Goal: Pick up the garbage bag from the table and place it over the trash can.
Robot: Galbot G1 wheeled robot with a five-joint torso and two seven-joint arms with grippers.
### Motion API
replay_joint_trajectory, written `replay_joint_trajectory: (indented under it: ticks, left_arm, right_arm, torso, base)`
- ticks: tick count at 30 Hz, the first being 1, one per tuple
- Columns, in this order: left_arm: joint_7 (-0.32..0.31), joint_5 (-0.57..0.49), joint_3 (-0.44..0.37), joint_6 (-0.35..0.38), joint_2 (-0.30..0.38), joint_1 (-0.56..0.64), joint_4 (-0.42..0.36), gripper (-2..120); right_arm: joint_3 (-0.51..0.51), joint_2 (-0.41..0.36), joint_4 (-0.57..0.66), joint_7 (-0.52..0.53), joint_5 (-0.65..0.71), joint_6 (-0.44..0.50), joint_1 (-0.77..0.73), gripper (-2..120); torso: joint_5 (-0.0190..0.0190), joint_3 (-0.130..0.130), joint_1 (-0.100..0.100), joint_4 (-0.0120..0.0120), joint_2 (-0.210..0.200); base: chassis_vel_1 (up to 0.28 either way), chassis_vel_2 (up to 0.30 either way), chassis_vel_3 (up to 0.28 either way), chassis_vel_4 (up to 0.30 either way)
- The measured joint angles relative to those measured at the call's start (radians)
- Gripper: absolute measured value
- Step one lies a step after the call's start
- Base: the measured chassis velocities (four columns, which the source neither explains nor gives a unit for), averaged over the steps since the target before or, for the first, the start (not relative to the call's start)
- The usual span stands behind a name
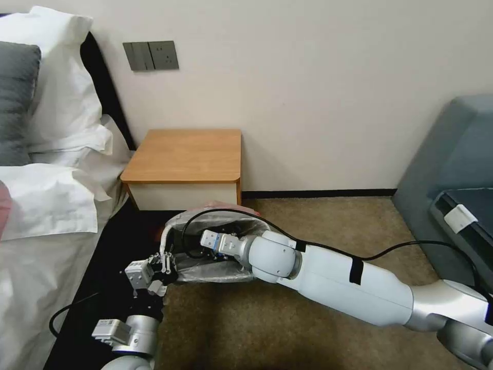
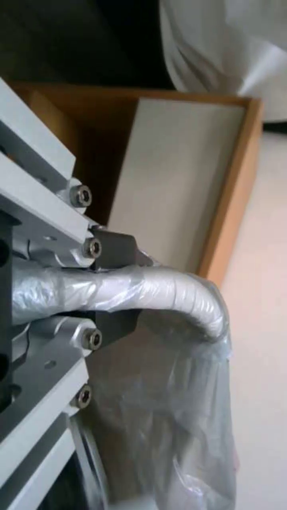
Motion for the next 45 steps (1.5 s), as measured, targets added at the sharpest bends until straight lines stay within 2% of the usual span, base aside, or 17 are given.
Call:
replay_joint_trajectory:
  ticks: [3,6,8,10,14,17,19,20,22,23,25,26,28,29,30,36,45]
  left_arm:
    - [-0.004,-0.016,-0.010,0.003,-0.003,-0.003,0.007,7]
    - [-0.034,-0.087,-0.019,0.038,-0.004,-0.010,0.018,7]
    - [-0.041,-0.097,-0.019,0.045,-0.003,-0.011,0.020,7]
    - [-0.076,-0.135,-0.013,0.087,0.000,-0.017,0.027,7]
    - [-0.111,-0.177,0.004,0.145,0.004,-0.019,0.039,7]
    - [-0.126,-0.169,0.020,0.164,0.007,-0.016,0.054,7]
    - [-0.137,-0.146,0.033,0.171,0.008,-0.012,0.066,7]
    - [-0.141,-0.131,0.043,0.182,0.011,-0.006,0.069,7]
    - [-0.141,-0.129,0.045,0.183,0.012,-0.006,0.069,7]
    - [-0.141,-0.116,0.059,0.196,0.022,-0.001,0.070,7]
    - [-0.146,-0.102,0.088,0.201,0.035,0.000,0.074,7]
    - [-0.153,-0.097,0.100,0.205,0.041,0.000,0.076,7]
    - [-0.153,-0.097,0.100,0.205,0.041,0.000,0.076,7]
    - [-0.165,-0.090,0.121,0.215,0.050,0.000,0.076,7]
    - [-0.197,-0.087,0.172,0.249,0.066,-0.005,0.072,7]
    - [-0.206,-0.091,0.211,0.259,0.074,-0.029,0.120,7]
    - [-0.237,-0.090,0.233,0.293,0.076,-0.051,0.159,7]
  right_arm:
    - [0.000,-0.016,0.035,0.037,0.041,0.009,-0.002,0]
    - [0.019,-0.071,0.155,0.154,0.225,0.021,-0.023,0]
    - [0.025,-0.079,0.172,0.167,0.250,0.021,-0.027,0]
    - [0.085,-0.129,0.277,0.247,0.377,0.019,-0.068,2]
    - [0.235,-0.200,0.425,0.356,0.457,0.051,-0.178,15]
    - [0.311,-0.264,0.473,0.402,0.403,0.114,-0.260,23]
    - [0.363,-0.312,0.487,0.431,0.288,0.199,-0.361,30]
    - [0.436,-0.339,0.492,0.444,0.158,0.280,-0.493,38]
    - [0.446,-0.339,0.492,0.444,0.142,0.289,-0.512,38]
    - [0.556,-0.319,0.490,0.441,-0.019,0.374,-0.710,46]
    - [0.670,-0.248,0.465,0.436,-0.174,0.464,-0.909,57]
    - [0.713,-0.207,0.451,0.432,-0.233,0.501,-0.984,60]
    - [0.713,-0.207,0.451,0.432,-0.233,0.501,-0.984,60]
    - [0.763,-0.144,0.435,0.429,-0.301,0.541,-1.076,67]
    - [0.816,-0.034,0.421,0.429,-0.372,0.575,-1.183,82]
    - [0.831,0.036,0.377,0.430,-0.424,0.612,-1.204,99]
    - [0.887,0.058,0.340,0.437,-0.405,0.615,-1.200,100]
  torso:
    - [0.0000,0.000,0.000,0.0000,0.000]
    - [0.0001,0.000,0.000,0.0000,0.000]
    - [0.0000,0.000,0.000,0.0000,0.000]
    - [0.0000,0.000,0.000,0.0002,0.000]
    - [0.0005,0.000,0.000,0.0001,0.000]
    - [-0.0003,0.000,0.000,0.0000,0.000]
    - [0.0002,0.000,0.000,-0.0001,0.000]
    - [0.0000,0.000,0.000,0.0002,0.000]
    - [0.0000,0.000,0.000,0.0001,0.000]
    - [0.0004,0.000,0.000,-0.0001,0.000]
    - [0.0002,0.000,0.000,-0.0002,0.000]
    - [0.0001,0.000,0.000,-0.0004,0.000]
    - [0.0001,0.000,0.000,-0.0004,0.000]
    - [0.0003,0.000,0.000,-0.0004,0.000]
    - [-0.0001,0.000,0.000,-0.0001,0.000]
    - [-0.0002,0.000,0.000,0.0001,0.000]
    - [0.0001,0.000,0.000,0.0001,0.000]
  base:
    - [0.000,0.000,0.000,0.000]
    - [0.000,0.000,0.000,0.000]
    - [0.000,0.000,0.000,0.000]
    - [0.000,0.000,0.000,0.000]
    - [0.000,0.000,0.000,0.000]
    - [0.000,0.000,0.000,0.000]
    - [0.000,0.000,0.000,0.000]
    - [0.000,0.000,0.000,0.000]
    - [0.000,0.000,0.000,0.000]
    - [0.000,0.000,0.000,0.000]
    - [0.000,0.000,0.000,0.000]
    - [0.000,0.000,0.000,0.000]
    - [0.000,0.000,0.000,0.000]
    - [0.000,0.000,0.000,0.000]
    - [0.000,0.000,0.000,0.000]
    - [0.000,0.000,0.000,0.000]
    - [0.000,0.000,0.000,0.000]
